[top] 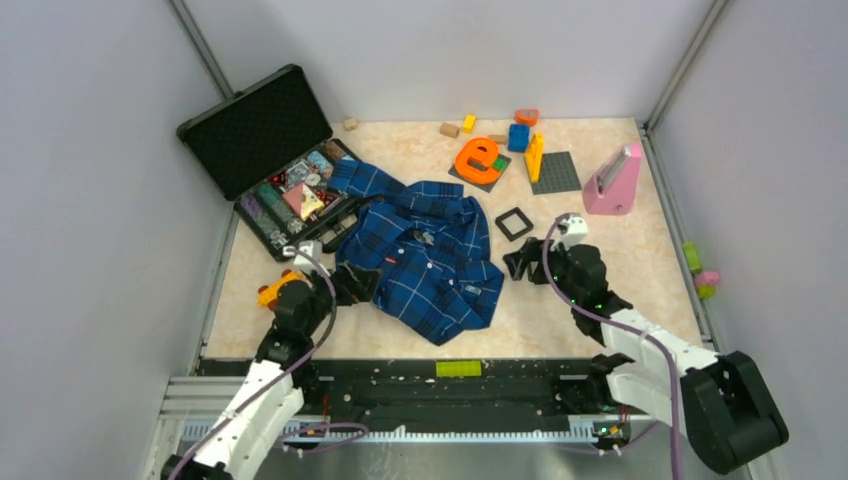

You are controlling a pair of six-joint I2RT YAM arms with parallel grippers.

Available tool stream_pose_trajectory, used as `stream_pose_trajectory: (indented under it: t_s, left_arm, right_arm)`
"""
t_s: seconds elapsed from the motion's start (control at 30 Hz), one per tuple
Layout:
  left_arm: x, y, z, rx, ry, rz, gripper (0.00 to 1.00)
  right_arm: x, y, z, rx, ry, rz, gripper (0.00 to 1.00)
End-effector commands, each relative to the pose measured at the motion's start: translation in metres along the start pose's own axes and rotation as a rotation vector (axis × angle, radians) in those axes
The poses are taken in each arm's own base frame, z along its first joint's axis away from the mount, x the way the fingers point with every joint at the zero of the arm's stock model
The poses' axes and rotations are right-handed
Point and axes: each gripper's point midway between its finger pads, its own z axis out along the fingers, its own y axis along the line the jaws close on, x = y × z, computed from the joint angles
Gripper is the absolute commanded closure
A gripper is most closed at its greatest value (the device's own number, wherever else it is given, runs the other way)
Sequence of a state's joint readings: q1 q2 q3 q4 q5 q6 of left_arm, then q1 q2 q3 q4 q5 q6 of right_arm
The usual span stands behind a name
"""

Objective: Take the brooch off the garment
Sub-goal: Adjust the clothes at the center of the board.

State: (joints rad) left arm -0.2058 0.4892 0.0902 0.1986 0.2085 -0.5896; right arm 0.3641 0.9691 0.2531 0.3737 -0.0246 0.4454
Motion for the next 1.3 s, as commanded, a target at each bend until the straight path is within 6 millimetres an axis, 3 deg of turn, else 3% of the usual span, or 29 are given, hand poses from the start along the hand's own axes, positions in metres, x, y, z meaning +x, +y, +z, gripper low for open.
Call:
stream_pose_trajectory:
  t_s: [0.0, 0.1, 0.27, 0.37, 0.47, 0.57, 0.7, 0.77, 0.9, 0.93, 1.07, 1.23, 1.27]
  left_arm:
    - [-0.026, -0.048, 0.006, 0.118, -0.056, 0.091, 0.03]
    - [-0.013, -0.061, 0.013, 0.105, 0.041, 0.086, 0.06]
    - [0.016, -0.074, 0.023, 0.072, 0.218, 0.115, 0.07]
    - [0.021, -0.075, 0.027, 0.03, 0.263, 0.131, 0.08]
    - [0.01, -0.055, 0.034, -0.111, 0.241, 0.159, 0.04]
    - [-0.017, -0.031, 0.039, -0.329, 0.225, 0.19, 0.02]
    - [-0.046, -0.035, 0.048, -0.362, 0.181, 0.291, 0.02]
    - [-0.048, -0.035, 0.054, -0.353, 0.183, 0.327, 0.02]
    - [-0.039, -0.018, 0.064, -0.458, 0.265, 0.364, 0.02]
    - [-0.037, -0.016, 0.066, -0.469, 0.278, 0.367, 0.02]
    - [-0.028, -0.013, 0.078, -0.455, 0.302, 0.353, 0.02]
    - [-0.025, 0.013, 0.087, -0.507, 0.313, 0.225, 0.02]
    - [-0.023, 0.014, 0.089, -0.477, 0.314, 0.183, 0.06]
  right_arm:
    - [-0.017, 0.055, 0.011, -0.204, -0.022, -0.115, 0.15]
    - [-0.009, 0.061, 0.017, -0.218, 0.029, -0.141, 0.25]
    - [0.009, 0.061, 0.029, -0.149, 0.12, -0.195, 0.24]
    - [0.018, 0.053, 0.036, -0.101, 0.169, -0.189, 0.26]
    - [0.026, 0.055, 0.042, -0.11, 0.211, -0.187, 0.28]
    - [0.035, 0.061, 0.043, -0.12, 0.242, -0.222, 0.28]
    - [0.047, 0.059, 0.049, -0.074, 0.281, -0.277, 0.29]
    - [0.055, 0.058, 0.053, -0.062, 0.316, -0.286, 0.31]
    - [0.069, 0.054, 0.059, -0.033, 0.373, -0.304, 0.34]
    - [0.07, 0.054, 0.06, -0.027, 0.38, -0.311, 0.38]
    - [0.072, 0.057, 0.061, -0.021, 0.393, -0.347, 0.67]
    - [0.058, 0.057, 0.056, -0.006, 0.338, -0.346, 1.0]
    - [0.052, 0.056, 0.053, 0.01, 0.313, -0.335, 1.0]
